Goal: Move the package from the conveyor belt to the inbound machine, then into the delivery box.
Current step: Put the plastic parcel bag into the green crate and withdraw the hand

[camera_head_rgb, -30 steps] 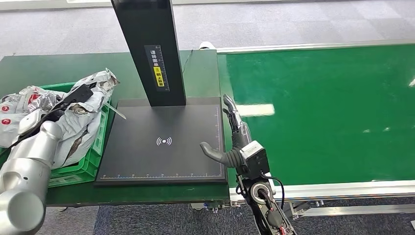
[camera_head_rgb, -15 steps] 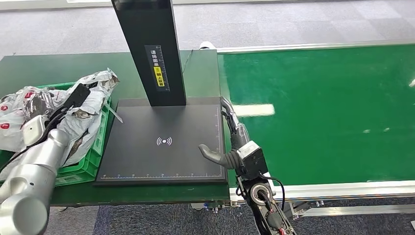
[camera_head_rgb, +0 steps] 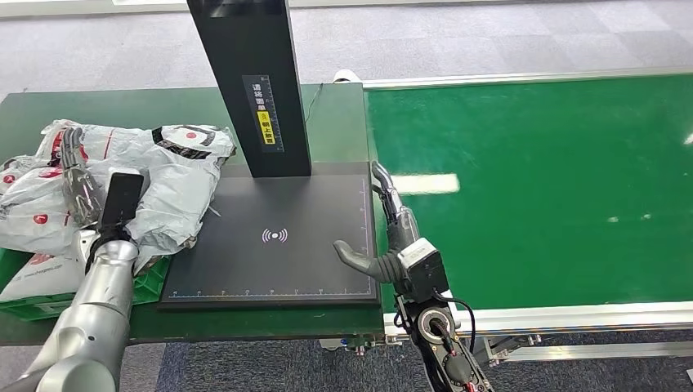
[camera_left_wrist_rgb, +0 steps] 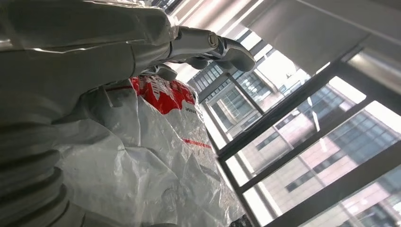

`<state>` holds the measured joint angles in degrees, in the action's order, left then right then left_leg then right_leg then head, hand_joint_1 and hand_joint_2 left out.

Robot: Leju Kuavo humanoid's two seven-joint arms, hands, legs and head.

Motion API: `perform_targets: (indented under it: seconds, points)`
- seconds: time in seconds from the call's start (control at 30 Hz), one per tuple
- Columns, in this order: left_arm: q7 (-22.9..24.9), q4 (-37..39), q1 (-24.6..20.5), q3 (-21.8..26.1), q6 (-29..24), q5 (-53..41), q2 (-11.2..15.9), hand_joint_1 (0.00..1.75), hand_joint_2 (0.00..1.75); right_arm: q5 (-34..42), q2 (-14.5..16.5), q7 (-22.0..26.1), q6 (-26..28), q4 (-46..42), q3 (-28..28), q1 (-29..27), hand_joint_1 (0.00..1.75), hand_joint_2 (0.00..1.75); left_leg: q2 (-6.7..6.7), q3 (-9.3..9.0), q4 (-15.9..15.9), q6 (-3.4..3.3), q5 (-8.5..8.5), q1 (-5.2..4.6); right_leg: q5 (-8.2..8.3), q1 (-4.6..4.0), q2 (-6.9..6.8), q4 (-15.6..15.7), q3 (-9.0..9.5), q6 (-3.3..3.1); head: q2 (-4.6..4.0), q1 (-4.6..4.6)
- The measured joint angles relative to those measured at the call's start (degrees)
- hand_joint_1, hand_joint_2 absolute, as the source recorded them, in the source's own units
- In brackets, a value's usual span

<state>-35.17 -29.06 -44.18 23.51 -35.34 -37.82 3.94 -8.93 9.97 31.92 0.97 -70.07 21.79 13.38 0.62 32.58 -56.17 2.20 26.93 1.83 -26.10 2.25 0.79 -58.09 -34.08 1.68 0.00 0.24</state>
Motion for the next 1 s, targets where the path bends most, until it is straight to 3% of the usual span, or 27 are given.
perform_targets:
  seconds: [0.1, 0.23, 0.53, 0.87, 1.0]
  points:
    - [-3.0, -4.54, 3.16, -1.71, -1.24, 8.22, -1.2, 0.0, 1.75, 0.22, -0.01, 0.36, 0.33, 0.24, 0.25, 0.0, 0.0, 1.75, 0.01, 0.0, 0.0, 0.0, 0.0, 0.0, 0.0, 0.0, 0.0, 0.0, 0.0, 0.0, 0.0, 0.02]
    - [-3.41, -11.49, 8.17, -5.2, -3.89, 16.33, -1.98, 0.0, 1.75, 0.63, -0.02, 0.81, 0.54, 0.7, 0.86, 0.0, 0.0, 1.75, 0.07, 0.0, 0.0, 0.0, 0.0, 0.01, 0.0, -0.01, 0.02, 0.0, -0.04, 0.0, 0.0, 0.0]
    - [-3.43, -30.53, 18.31, -6.94, -4.54, 21.54, -3.54, 0.0, 1.75, 1.08, -0.12, 1.21, 0.82, 1.81, 1.95, 0.02, 0.0, 1.75, 0.07, 0.12, 0.0, 0.01, 0.02, 0.01, -0.02, -0.02, 0.03, 0.0, -0.16, 0.01, 0.0, 0.01]
    - [-3.43, -46.71, 23.66, -10.32, -4.55, 24.24, -4.98, 0.0, 1.75, 1.74, -0.17, 1.84, 0.86, 3.4, 2.64, 0.89, 0.0, 1.75, 0.05, 0.12, 0.0, 0.01, 0.02, 0.01, -0.02, -0.01, 0.02, 0.01, -0.15, 0.01, 0.0, 0.01]
    - [-3.43, -50.42, 25.01, -14.06, -4.22, 28.28, -4.84, 0.0, 1.75, 2.03, -0.21, 1.97, 1.2, 4.02, 2.76, 1.31, 0.0, 1.75, 0.02, 0.12, 0.0, 0.0, 0.02, 0.01, -0.02, -0.01, 0.0, 0.01, -0.15, 0.01, 0.0, 0.0]
